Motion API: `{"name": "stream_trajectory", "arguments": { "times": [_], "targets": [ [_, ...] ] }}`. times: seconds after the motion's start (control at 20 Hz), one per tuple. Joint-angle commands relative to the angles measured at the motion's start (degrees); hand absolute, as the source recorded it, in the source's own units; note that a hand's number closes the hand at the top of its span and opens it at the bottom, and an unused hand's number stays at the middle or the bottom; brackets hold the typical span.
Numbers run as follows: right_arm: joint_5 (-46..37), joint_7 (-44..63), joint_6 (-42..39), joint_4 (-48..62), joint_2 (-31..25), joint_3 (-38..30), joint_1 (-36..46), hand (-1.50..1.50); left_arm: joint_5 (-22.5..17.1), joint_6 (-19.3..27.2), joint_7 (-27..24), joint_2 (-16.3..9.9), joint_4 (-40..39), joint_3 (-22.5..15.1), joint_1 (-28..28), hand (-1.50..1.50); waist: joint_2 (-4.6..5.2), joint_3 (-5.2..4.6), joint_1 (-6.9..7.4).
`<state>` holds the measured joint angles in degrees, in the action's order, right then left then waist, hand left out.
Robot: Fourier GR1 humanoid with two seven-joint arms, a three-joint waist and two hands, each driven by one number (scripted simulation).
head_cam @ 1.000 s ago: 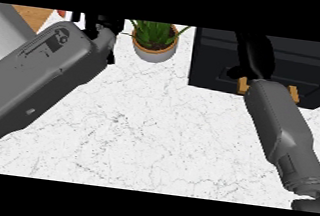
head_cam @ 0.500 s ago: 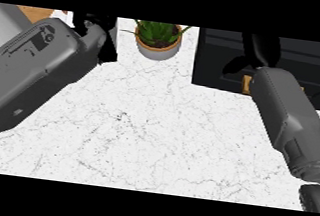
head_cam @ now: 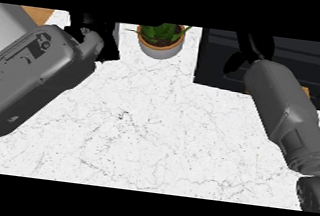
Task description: Pick up the can, place it into the drawer and close the drawer
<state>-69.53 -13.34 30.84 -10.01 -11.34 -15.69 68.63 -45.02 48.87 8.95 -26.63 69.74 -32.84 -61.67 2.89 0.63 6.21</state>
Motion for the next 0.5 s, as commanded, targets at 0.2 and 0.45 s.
{"name": "stream_trajectory", "arguments": {
  "times": [0.2, 0.45],
  "targets": [
    [17.8, -7.8, -8.6, -2.5, 0.3, -16.3, 5.1, -1.50, -0.2, -1.6, 0.4, -1.9, 1.1, 0.8, 2.3, -1.50, -0.74, -0.25, -0.09],
    [19.9, -10.2, -8.0, -1.5, 1.5, -18.5, 2.9, -1.50, 0.9, 1.0, 2.1, -2.2, 6.2, -0.1, 2.8, -1.50, -1.30, -0.42, 0.36]
  ]
}}
